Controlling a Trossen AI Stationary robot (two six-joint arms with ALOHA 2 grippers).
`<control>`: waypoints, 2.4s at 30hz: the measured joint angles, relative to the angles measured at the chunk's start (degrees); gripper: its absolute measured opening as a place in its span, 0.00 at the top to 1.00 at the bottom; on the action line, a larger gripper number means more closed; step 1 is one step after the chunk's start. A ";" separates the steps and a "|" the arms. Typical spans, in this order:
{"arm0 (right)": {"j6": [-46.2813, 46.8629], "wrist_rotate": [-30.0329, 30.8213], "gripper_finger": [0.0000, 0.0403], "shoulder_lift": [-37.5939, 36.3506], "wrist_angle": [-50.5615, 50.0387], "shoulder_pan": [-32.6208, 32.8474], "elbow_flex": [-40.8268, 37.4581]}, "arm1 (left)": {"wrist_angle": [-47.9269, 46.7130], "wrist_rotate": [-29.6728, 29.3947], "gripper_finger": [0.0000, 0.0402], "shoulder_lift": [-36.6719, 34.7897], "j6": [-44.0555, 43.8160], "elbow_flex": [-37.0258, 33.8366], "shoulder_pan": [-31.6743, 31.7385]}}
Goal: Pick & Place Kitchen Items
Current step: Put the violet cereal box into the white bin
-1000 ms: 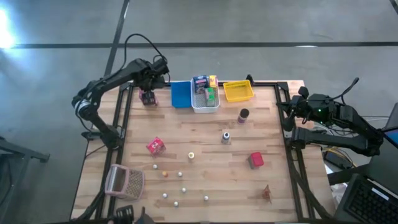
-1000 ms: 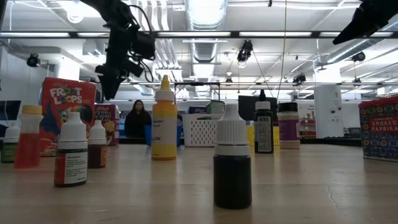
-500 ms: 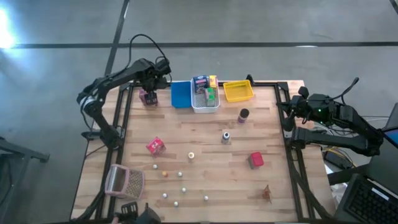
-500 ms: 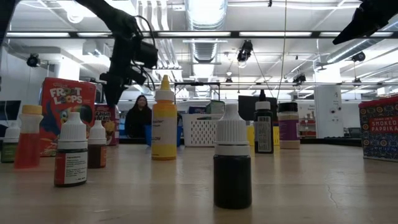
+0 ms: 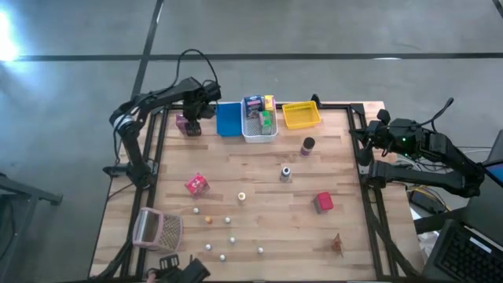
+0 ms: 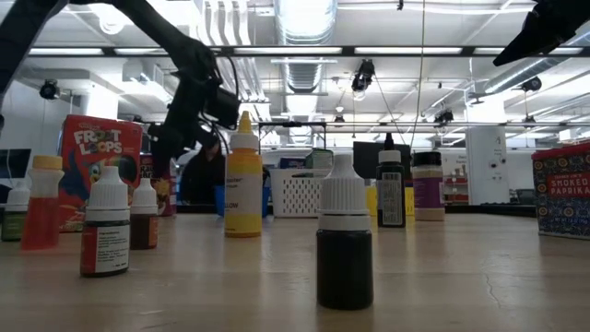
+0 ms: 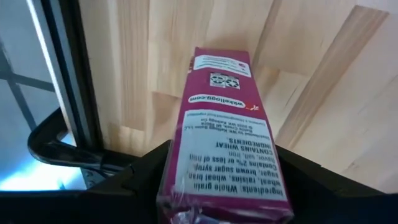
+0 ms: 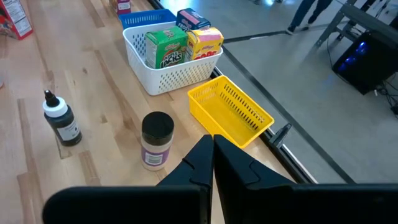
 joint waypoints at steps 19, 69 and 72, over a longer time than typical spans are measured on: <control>0.09 0.00 0.98 0.00 0.00 0.01 0.00 | 3.10 -0.51 0.55 0.32 5.09 -7.15 0.20; 0.08 0.01 0.98 0.00 0.00 0.00 0.01 | 14.52 24.30 0.65 -2.88 -6.27 26.47 -13.23; 0.08 0.00 0.98 0.01 0.00 0.01 0.02 | 16.14 24.37 0.65 -1.71 -6.25 26.47 -13.53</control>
